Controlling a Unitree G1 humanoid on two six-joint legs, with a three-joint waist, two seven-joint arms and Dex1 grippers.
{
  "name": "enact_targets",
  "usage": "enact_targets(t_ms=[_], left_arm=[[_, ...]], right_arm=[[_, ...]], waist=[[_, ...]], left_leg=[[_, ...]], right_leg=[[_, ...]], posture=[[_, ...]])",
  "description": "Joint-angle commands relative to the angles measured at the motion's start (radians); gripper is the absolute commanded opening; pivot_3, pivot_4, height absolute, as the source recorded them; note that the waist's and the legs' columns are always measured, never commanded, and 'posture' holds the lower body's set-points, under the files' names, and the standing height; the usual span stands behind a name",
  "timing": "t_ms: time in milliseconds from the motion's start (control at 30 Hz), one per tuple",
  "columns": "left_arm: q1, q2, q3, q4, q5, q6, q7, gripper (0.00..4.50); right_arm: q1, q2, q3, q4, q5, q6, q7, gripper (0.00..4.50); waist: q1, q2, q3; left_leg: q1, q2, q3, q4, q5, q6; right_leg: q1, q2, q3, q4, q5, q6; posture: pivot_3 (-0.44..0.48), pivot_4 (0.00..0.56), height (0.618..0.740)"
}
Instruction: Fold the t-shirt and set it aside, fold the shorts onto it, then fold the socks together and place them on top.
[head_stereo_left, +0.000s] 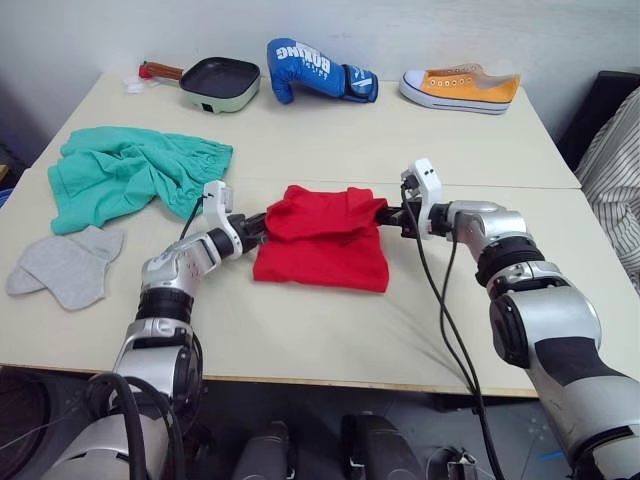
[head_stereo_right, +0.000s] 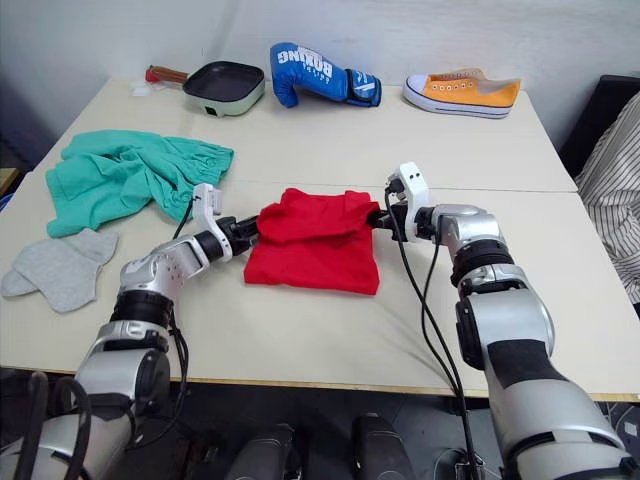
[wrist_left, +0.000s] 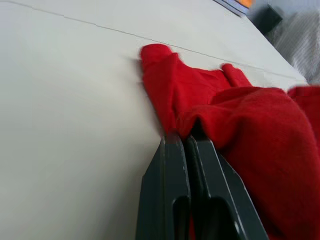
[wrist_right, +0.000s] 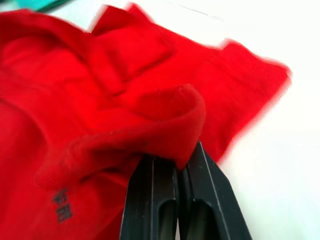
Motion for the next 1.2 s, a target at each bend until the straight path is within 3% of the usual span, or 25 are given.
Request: enact_targets(t_ms=[33,100,333,467,567,667,833,967,1067,1200], left_arm=[[-0.048,0.004,0.016,0.038,0.004,0.008,-0.021,0.49],[-0.067,0.006,0.019,0.057,-0.005,0.046,-0.042,0.93],[-0.152,0.05,0.095,0.162,-0.027,0.137,0.01,3.08],[-0.193,0.112,0.13,0.198,-0.023,0.141,0.003,4.3],[-0.17,0.164,0.088,0.085,-0.03,0.207,-0.133,4.44],[-0.076,0.223,-0.009,-0.15,-0.026,0.248,-0.292,4.44],[0.166,0.305,-0.133,-0.626,-0.018,0.08,-0.513,4.44],[0.335,0.38,-0.263,-0.809,0.105,-0.176,-0.645,4.44],[0.38,0.429,-0.377,-0.764,0.286,-0.446,-0.672,4.44],[0.338,0.4,-0.431,-0.641,0.402,-0.606,-0.616,4.44]], right_arm=[[-0.022,-0.005,-0.009,0.006,-0.038,0.01,-0.038,0.2],[-0.02,-0.009,-0.013,-0.002,-0.041,0.032,-0.01,0.65],[-0.016,-0.08,-0.03,-0.078,-0.043,0.117,0.022,3.02],[0.075,-0.15,-0.022,-0.3,-0.044,0.138,0.047,4.35],[0.25,-0.215,-0.015,-0.676,0.0,0.205,0.104,4.47],[0.442,-0.264,-0.037,-1.043,0.053,0.277,0.101,4.47],[0.738,-0.327,-0.001,-1.502,0.047,0.138,0.118,4.47],[0.86,-0.349,0.097,-1.619,-0.056,-0.065,0.11,4.47],[0.869,-0.329,0.184,-1.585,-0.147,-0.189,0.078,4.47],[0.827,-0.302,0.277,-1.465,-0.29,-0.347,0.012,4.47]], waist=[[-0.001,0.0,0.0],[-0.002,0.0,0.0],[-0.002,0.0,0.0],[-0.002,0.0,0.0],[0.001,0.0,0.0],[0.002,0.0,0.0],[0.002,0.001,0.0],[0.001,0.001,0.0],[0.001,0.002,0.001],[0.004,0.001,0.001]], left_leg=[[0.0,0.0,0.0,0.0,0.0,0.0],[0.0,0.0,0.0,-0.001,0.0,0.0],[0.0,0.0,0.0,0.0,0.0,-0.001],[-0.001,0.0,0.001,0.0,0.0,-0.001],[-0.002,0.0,0.0,-0.001,0.0,-0.002],[-0.006,0.0,0.0,-0.001,-0.001,-0.003],[-0.008,0.0,0.0,0.0,-0.001,-0.005],[-0.006,0.0,0.002,0.001,0.0,-0.005],[0.006,0.0,0.004,-0.001,0.001,-0.005],[0.014,0.0,0.003,-0.003,0.0,-0.003]], right_leg=[[0.0,0.0,0.0,0.0,0.0,0.0],[-0.001,0.0,0.0,0.0,0.0,0.0],[-0.001,0.0,0.0,0.001,0.0,0.0],[-0.003,0.0,0.0,0.001,0.0,0.0],[-0.004,0.0,-0.001,0.002,0.0,0.0],[-0.01,0.0,-0.001,0.006,0.0,0.0],[-0.014,0.0,0.0,0.011,0.0,0.0],[-0.01,0.0,0.001,0.005,0.0,0.0],[0.0,0.0,0.003,0.0,0.0,-0.001],[0.009,0.0,0.003,-0.001,-0.001,-0.002]], posture=[[0.0,0.15,0.74],[0.0,0.15,0.74],[0.0,0.15,0.74],[0.0,0.15,0.74],[0.0,0.15,0.74],[0.0,0.15,0.74],[0.0,0.15,0.74],[0.0,0.15,0.74],[0.0,0.15,0.74],[0.0,0.15,0.74]])
